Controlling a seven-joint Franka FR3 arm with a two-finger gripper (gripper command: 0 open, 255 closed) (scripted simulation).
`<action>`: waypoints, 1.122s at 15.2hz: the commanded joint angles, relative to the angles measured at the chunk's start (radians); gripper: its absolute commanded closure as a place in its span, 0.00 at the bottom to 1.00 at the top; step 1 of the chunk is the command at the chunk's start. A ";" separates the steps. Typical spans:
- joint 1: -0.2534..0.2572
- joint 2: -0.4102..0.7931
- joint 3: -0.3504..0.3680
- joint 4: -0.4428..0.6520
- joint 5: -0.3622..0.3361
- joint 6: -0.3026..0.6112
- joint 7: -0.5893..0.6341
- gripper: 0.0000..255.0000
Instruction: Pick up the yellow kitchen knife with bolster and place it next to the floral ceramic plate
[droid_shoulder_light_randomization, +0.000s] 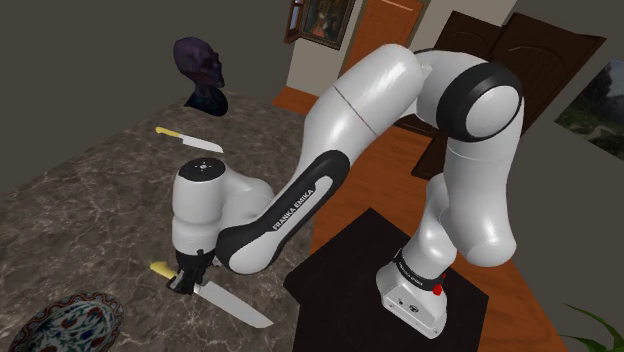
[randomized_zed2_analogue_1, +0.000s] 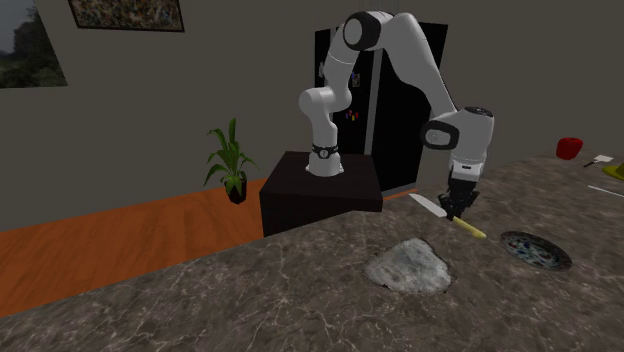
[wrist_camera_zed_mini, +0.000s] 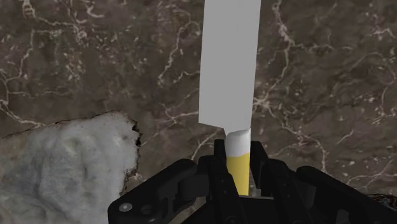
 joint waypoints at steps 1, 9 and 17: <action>0.004 0.022 -0.003 0.004 -0.004 0.019 0.004 1.00; 0.016 0.118 -0.018 0.027 -0.018 0.092 0.011 1.00; 0.016 0.118 -0.018 0.027 -0.018 0.092 0.011 1.00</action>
